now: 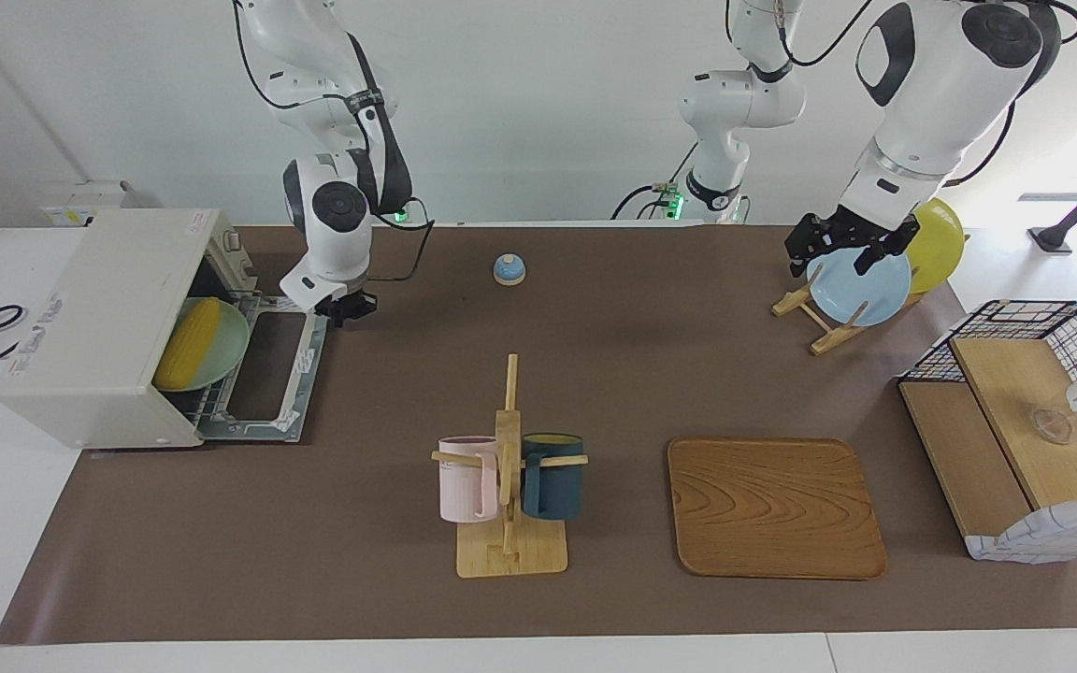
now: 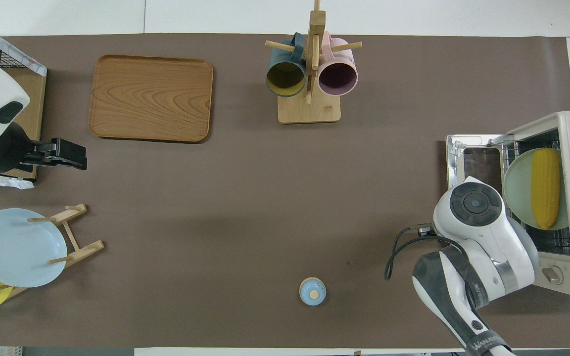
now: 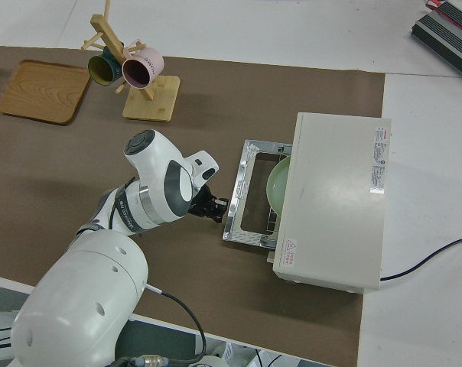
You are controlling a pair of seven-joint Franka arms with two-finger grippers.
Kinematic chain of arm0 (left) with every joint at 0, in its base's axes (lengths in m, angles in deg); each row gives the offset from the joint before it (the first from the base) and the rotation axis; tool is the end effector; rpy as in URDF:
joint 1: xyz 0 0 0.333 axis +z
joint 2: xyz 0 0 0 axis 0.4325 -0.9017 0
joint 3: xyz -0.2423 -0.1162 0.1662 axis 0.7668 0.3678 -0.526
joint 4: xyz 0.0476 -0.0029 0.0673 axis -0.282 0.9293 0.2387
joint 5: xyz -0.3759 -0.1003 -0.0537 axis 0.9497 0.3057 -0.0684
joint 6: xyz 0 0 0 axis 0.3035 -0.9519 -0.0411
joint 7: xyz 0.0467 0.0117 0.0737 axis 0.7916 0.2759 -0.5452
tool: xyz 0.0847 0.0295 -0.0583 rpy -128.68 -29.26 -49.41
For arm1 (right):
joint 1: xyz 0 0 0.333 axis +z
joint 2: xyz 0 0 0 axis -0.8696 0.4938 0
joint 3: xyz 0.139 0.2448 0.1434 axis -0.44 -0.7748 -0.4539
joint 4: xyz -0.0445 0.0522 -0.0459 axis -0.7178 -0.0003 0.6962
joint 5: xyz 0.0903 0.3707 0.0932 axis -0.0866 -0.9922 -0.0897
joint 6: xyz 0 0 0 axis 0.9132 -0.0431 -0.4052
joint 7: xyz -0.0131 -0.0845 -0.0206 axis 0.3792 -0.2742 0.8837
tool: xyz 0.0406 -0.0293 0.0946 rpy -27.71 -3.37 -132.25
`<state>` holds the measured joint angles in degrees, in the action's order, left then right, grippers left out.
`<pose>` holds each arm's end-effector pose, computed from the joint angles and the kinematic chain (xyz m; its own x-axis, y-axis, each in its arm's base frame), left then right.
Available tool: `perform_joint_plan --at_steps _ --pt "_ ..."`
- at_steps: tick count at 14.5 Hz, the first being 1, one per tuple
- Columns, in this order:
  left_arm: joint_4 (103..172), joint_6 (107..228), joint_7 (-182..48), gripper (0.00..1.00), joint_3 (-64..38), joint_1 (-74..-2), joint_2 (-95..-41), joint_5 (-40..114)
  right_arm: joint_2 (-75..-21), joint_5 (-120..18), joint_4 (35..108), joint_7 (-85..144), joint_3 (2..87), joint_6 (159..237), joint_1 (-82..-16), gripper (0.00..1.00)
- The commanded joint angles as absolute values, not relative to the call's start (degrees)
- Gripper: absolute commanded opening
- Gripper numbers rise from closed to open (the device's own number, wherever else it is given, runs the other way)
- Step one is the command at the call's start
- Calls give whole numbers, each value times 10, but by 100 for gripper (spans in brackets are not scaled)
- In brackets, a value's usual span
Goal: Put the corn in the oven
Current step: 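Release the plate and pull the right gripper back out of the oven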
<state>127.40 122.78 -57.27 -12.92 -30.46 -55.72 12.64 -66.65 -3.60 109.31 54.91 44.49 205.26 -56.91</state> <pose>0.5364 -0.0802 0.5829 0.9981 -0.0415 -0.0447 -0.0409 -0.9991 0.0131 0.4387 0.0688 0.3017 0.9838 0.0410 -0.1743 0.0872 -0.9599 0.2666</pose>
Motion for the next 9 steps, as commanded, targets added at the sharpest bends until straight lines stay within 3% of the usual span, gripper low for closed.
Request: perform_joint_plan --at_steps 1,9 --pt "1279 1219 -571 100 -127 -301 -547 117 -686 -46 1119 528 443 2087 -592 0" --pt "1279 1219 -571 100 -127 -301 -547 117 -687 -47 1129 511 444 2102 -601 0"
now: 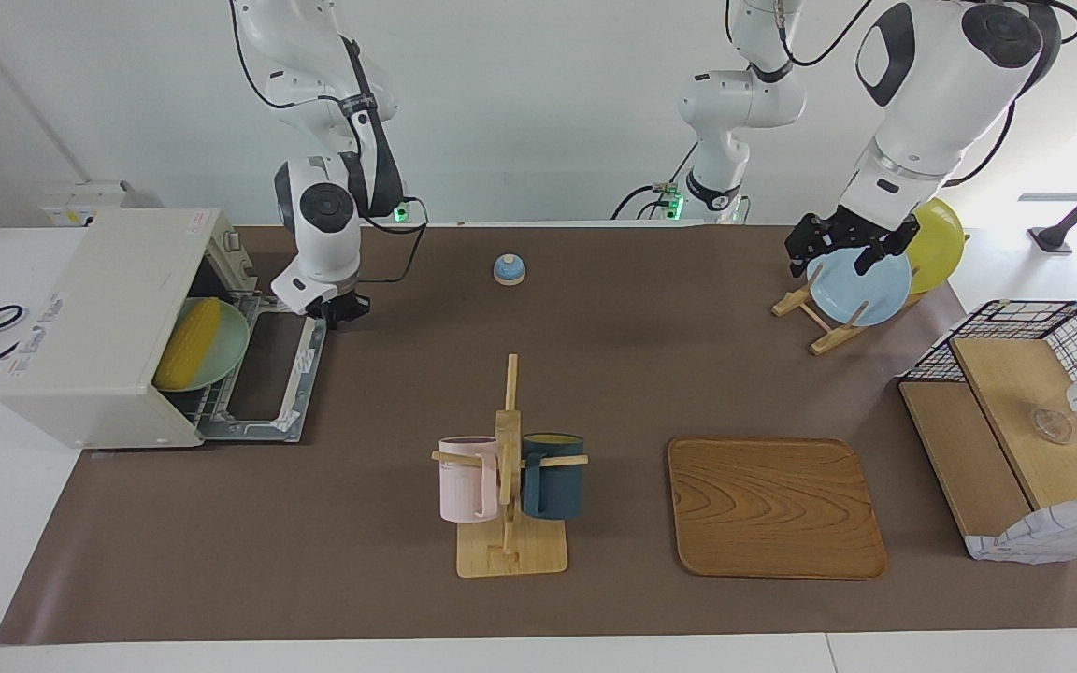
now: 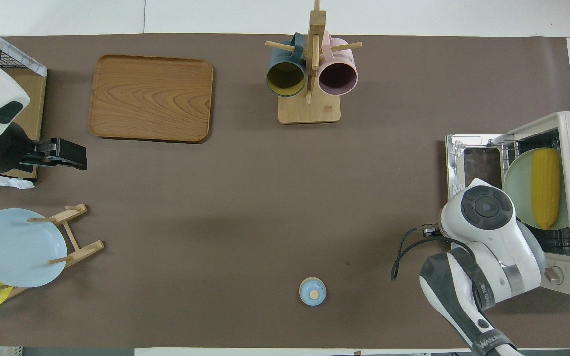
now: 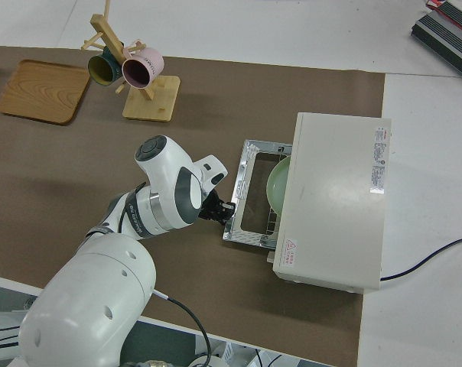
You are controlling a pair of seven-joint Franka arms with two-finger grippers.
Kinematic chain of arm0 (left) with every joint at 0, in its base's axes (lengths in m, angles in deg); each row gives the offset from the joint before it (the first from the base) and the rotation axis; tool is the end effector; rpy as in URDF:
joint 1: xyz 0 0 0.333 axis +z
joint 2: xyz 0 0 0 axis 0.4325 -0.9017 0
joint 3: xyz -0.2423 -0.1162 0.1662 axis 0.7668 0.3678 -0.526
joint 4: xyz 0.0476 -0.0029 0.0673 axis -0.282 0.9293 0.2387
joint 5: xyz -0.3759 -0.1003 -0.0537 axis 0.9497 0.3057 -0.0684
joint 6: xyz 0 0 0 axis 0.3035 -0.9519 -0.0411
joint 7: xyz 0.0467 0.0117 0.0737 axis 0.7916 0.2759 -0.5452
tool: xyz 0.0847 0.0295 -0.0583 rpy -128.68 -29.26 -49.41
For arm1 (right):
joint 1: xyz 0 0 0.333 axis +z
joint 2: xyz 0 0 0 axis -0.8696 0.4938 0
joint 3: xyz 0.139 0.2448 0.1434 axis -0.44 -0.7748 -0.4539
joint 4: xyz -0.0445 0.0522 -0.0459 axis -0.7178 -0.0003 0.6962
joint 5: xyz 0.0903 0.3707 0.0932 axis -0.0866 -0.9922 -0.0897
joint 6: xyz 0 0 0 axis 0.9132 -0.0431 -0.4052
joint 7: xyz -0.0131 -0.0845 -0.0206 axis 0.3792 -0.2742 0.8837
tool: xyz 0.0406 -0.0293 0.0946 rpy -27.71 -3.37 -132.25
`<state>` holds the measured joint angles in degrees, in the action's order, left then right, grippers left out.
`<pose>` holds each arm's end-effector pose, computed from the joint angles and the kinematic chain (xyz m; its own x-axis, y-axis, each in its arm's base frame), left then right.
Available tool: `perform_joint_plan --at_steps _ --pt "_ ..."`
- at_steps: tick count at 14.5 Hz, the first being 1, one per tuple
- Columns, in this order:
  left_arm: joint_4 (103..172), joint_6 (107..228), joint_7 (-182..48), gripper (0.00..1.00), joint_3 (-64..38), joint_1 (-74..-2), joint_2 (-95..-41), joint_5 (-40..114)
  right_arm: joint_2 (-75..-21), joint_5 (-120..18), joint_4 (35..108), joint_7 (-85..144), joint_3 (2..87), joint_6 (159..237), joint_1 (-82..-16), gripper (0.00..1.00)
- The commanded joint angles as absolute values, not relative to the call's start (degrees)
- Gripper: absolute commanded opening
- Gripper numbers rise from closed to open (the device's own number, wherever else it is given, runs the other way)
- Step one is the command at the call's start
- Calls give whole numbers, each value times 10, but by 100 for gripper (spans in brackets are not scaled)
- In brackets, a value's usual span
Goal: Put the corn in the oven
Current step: 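Release the plate and pull the right gripper back out of the oven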
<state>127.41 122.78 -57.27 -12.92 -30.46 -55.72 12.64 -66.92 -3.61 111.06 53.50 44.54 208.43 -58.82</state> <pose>0.5364 -0.0802 0.5828 0.9981 -0.0415 -0.0448 -0.0409 -0.9991 0.0131 0.4365 0.0552 0.2954 0.9869 0.0440 -0.1555 0.0824 -0.9649 0.2494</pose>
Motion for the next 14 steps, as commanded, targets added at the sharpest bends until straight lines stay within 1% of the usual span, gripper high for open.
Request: perform_joint_plan --at_steps 1,6,9,11,12,14 --pt "1279 1219 -571 100 -128 -301 -547 117 -687 -46 1127 512 444 2100 -600 0" --pt "1279 1219 -571 100 -128 -301 -547 117 -685 -16 1103 514 445 2061 -594 0" --pt "1280 1219 -571 100 -127 -301 -547 117 -679 16 1067 516 444 2010 -593 0" --pt "1279 1219 -571 100 -128 -301 -547 117 -678 46 1056 516 444 1998 -592 0" --pt "1279 1219 -571 100 -128 -301 -546 117 -678 54 1043 512 444 1991 -593 0" --pt "1279 1219 -571 100 -128 -301 -547 117 -674 68 1007 501 444 1952 -593 0"
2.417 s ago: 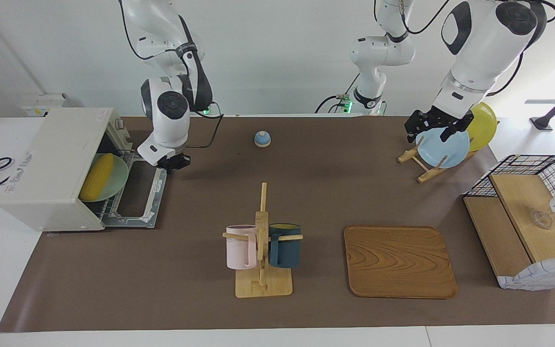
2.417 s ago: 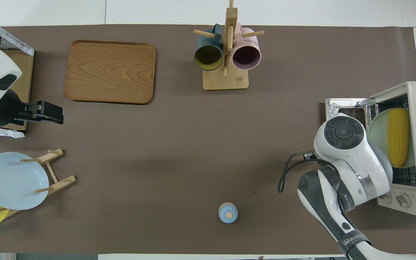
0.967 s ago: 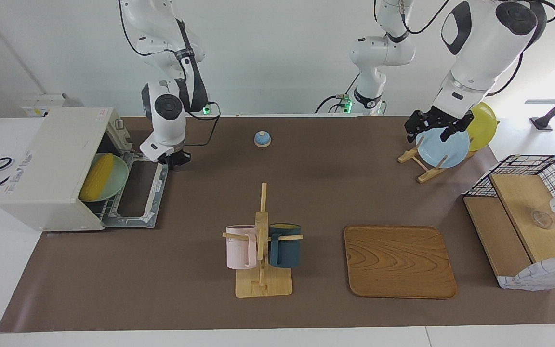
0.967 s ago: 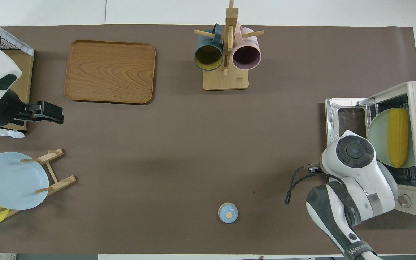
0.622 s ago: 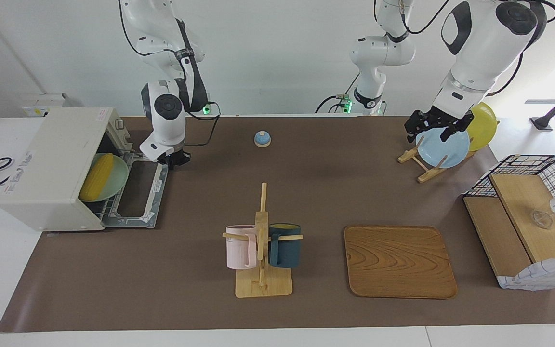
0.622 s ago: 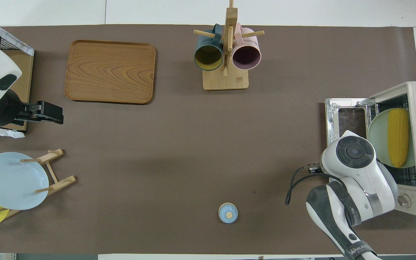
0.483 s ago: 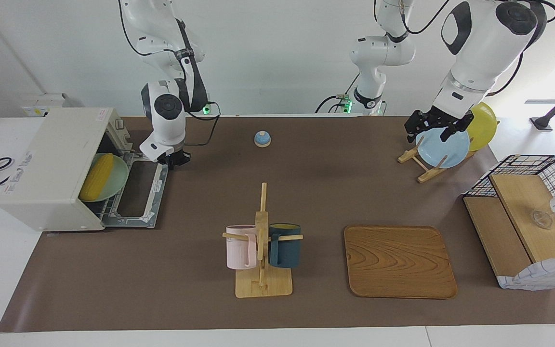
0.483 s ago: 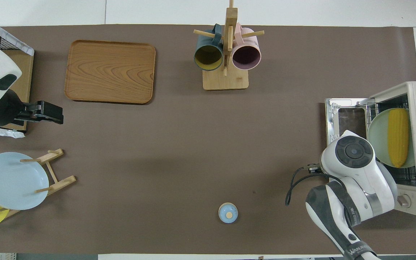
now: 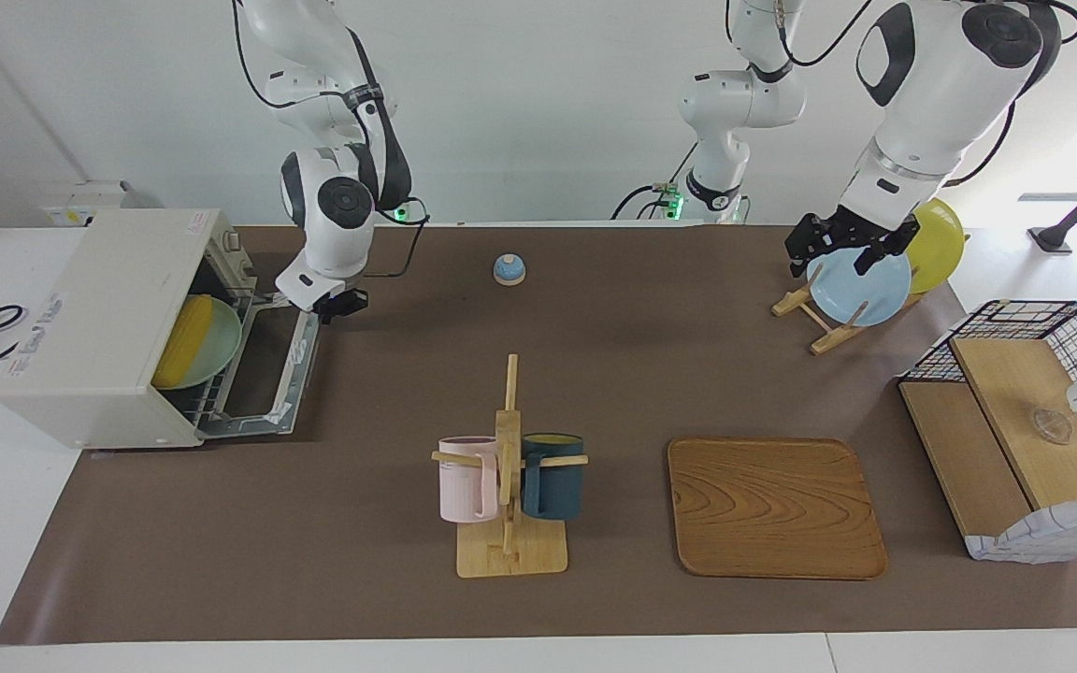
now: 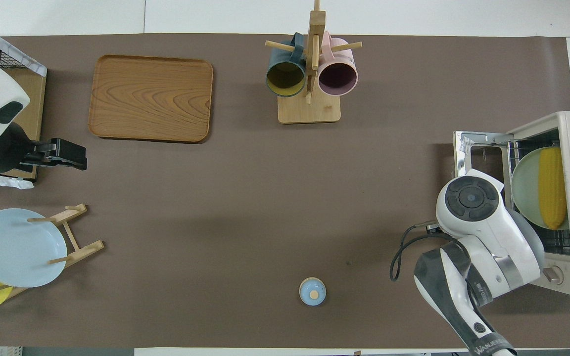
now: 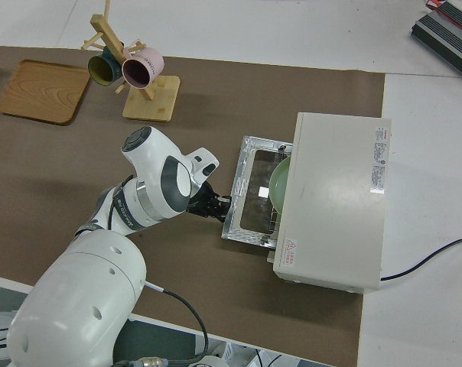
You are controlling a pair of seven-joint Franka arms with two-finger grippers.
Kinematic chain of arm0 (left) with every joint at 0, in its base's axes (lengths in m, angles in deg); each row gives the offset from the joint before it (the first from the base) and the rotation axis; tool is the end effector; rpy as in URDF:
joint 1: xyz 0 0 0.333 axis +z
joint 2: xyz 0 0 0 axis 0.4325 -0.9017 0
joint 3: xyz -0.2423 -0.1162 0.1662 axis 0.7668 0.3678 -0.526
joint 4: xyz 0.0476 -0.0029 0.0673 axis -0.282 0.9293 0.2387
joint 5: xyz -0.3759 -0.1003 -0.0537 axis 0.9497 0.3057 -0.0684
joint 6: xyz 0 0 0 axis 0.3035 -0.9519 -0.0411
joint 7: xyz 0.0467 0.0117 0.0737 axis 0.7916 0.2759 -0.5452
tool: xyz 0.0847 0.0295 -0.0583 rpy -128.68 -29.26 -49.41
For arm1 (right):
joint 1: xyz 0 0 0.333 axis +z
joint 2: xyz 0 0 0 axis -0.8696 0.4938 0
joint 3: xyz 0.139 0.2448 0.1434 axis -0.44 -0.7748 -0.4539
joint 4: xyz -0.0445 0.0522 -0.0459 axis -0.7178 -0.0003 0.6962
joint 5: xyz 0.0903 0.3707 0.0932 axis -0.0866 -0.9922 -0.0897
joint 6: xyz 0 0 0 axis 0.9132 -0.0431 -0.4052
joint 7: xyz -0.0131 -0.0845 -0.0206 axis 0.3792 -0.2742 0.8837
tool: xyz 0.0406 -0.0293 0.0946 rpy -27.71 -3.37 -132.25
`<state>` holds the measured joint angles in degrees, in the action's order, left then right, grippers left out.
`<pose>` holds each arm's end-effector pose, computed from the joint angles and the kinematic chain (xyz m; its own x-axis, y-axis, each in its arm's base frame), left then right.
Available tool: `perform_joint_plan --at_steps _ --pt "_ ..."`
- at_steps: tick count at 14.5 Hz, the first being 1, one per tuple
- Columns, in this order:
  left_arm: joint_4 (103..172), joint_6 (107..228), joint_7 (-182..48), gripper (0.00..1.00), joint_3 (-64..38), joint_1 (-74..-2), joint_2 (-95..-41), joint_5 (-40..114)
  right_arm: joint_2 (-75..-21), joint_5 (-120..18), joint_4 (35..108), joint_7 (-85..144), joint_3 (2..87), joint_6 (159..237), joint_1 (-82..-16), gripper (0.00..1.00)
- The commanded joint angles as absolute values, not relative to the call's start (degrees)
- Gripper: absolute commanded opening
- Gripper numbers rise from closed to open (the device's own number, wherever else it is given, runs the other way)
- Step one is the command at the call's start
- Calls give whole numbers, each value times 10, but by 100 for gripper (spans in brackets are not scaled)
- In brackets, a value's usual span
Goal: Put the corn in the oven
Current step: 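Release the plate and pull the right gripper back out of the oven, then push the oven door closed with the right gripper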
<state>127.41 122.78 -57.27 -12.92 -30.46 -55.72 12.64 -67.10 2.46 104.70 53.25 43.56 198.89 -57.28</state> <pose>0.5364 -0.0802 0.5828 0.9981 -0.0415 -0.0448 -0.0409 -0.9991 0.0131 0.4547 0.0669 0.3318 0.9763 0.1062 -0.1888 0.1694 -0.9175 0.3599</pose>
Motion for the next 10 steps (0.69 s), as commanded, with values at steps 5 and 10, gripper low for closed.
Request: perform_joint_plan --at_steps 5,10 --pt "1280 1219 -571 100 -127 -301 -546 117 -674 68 929 424 444 1875 -599 0" --pt "1279 1219 -571 100 -127 -301 -547 117 -685 65 908 358 453 1845 -622 0"
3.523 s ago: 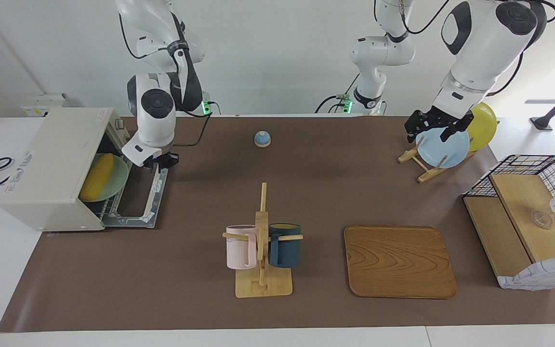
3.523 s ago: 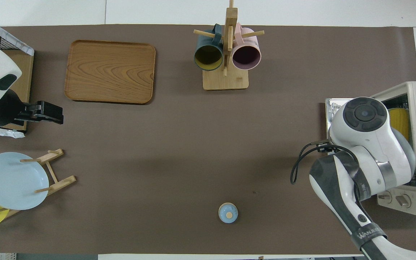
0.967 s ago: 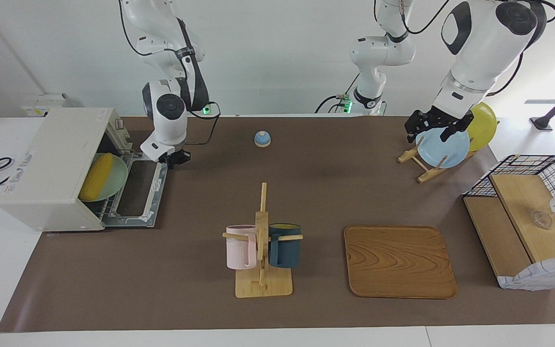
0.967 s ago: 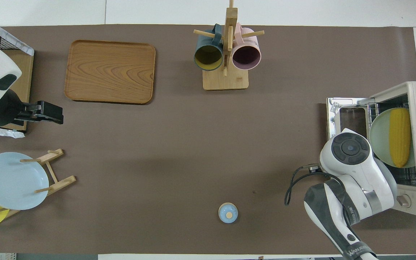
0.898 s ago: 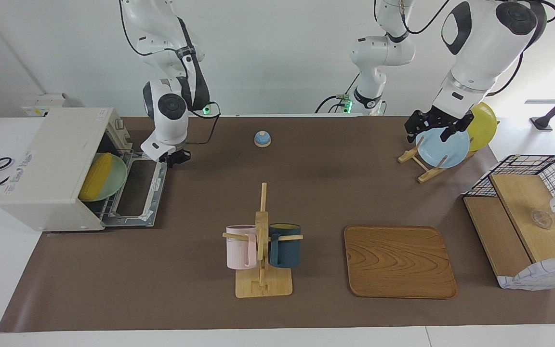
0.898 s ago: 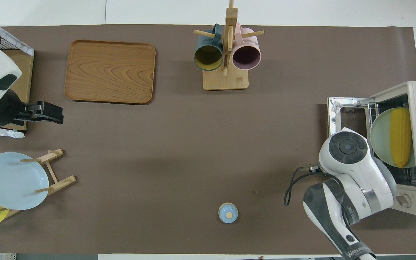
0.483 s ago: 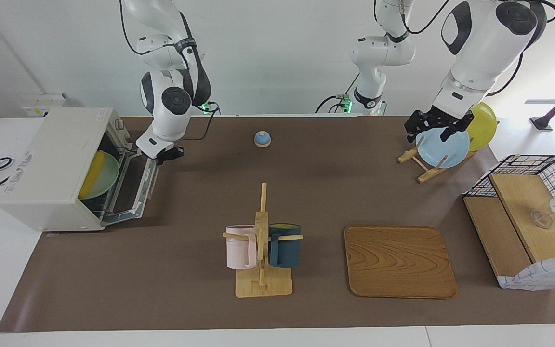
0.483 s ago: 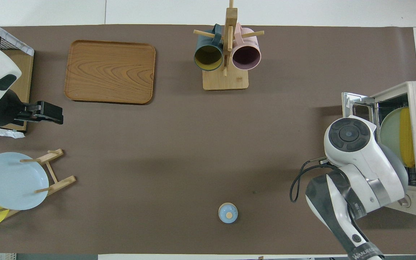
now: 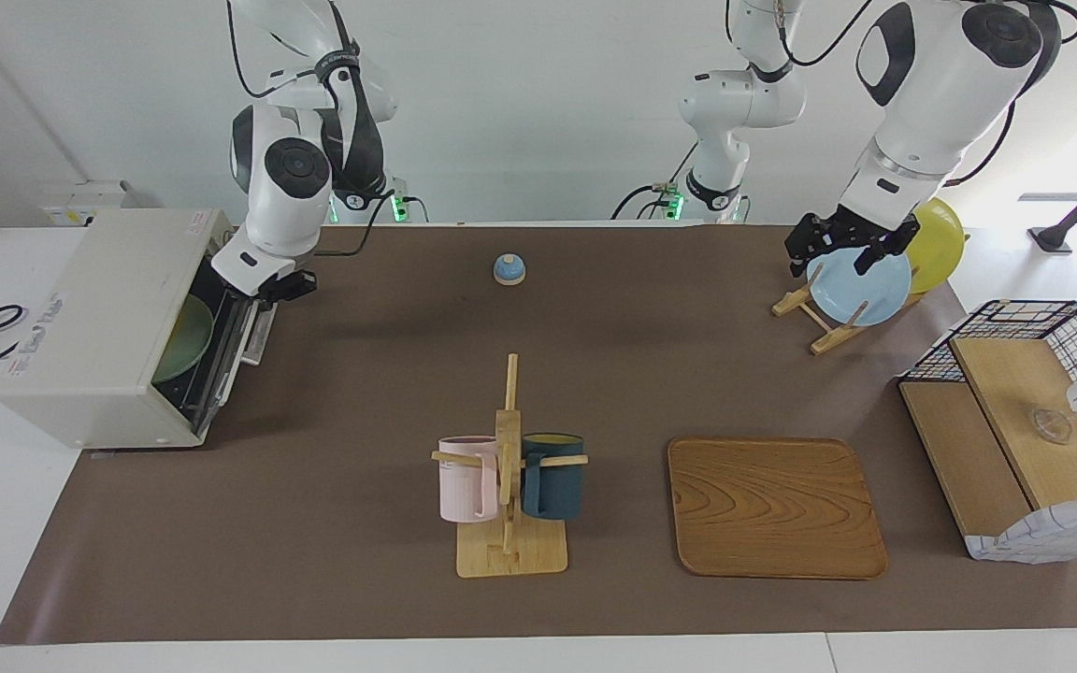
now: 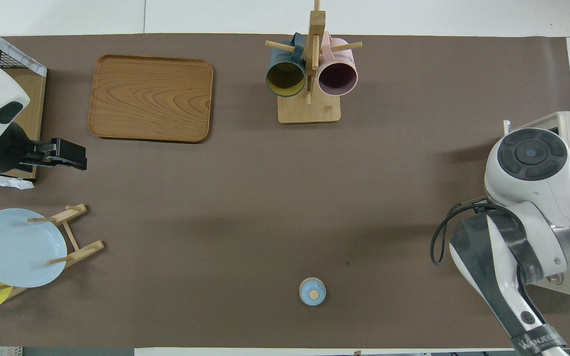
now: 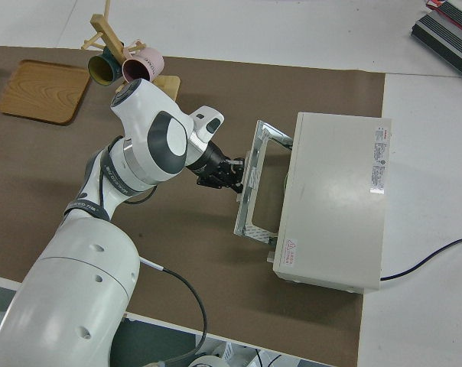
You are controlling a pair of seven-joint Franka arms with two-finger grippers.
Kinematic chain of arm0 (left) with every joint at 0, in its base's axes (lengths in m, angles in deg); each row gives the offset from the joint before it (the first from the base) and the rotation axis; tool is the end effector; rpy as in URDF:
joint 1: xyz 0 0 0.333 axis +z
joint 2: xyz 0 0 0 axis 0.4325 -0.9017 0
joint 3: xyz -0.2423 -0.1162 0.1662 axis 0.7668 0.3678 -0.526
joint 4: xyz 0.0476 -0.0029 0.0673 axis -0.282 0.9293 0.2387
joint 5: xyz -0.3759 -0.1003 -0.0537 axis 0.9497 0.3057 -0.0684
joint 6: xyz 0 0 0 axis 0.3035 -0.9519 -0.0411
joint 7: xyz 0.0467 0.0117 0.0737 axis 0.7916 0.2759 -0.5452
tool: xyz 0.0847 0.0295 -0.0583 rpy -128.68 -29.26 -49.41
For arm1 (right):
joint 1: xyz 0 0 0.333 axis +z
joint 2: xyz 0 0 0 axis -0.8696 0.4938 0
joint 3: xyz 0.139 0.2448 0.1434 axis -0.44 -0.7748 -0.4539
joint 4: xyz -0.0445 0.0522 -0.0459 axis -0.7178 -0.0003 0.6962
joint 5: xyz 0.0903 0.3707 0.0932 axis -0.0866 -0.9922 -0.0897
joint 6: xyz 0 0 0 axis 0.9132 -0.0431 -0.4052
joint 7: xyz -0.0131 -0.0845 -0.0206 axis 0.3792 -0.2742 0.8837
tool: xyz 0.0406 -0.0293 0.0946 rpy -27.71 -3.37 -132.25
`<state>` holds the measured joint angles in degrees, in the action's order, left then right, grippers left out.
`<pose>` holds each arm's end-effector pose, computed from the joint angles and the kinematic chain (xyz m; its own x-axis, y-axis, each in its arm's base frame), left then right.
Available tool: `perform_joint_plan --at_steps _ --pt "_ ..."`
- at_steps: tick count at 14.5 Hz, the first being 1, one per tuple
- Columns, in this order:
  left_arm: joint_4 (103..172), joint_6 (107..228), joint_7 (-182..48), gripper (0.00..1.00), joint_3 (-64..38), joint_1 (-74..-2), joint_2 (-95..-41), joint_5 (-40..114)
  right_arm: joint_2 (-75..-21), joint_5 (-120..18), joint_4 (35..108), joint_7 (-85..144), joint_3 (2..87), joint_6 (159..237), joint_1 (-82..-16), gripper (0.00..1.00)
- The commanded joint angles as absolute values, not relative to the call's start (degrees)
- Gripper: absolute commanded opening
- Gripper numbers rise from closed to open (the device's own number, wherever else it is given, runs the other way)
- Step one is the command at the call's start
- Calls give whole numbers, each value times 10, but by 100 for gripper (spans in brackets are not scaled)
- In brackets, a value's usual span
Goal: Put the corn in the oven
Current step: 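Push the oven door closed with the right gripper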
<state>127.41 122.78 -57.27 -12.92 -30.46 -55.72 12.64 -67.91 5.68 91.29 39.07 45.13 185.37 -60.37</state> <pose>0.5364 -0.0802 0.5828 0.9981 -0.0415 -0.0448 -0.0409 -0.9991 0.0131 0.4967 0.0195 0.4270 0.9504 0.1840 -0.2507 0.2751 -0.8732 0.4023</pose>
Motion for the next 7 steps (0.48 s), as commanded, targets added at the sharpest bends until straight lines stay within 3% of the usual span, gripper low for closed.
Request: perform_joint_plan --at_steps 1,7 --pt "1279 1219 -571 100 -128 -301 -547 117 -690 64 908 341 454 1845 -632 0" --pt "1279 1219 -571 100 -127 -301 -546 117 -701 61 908 273 457 1847 -682 0"
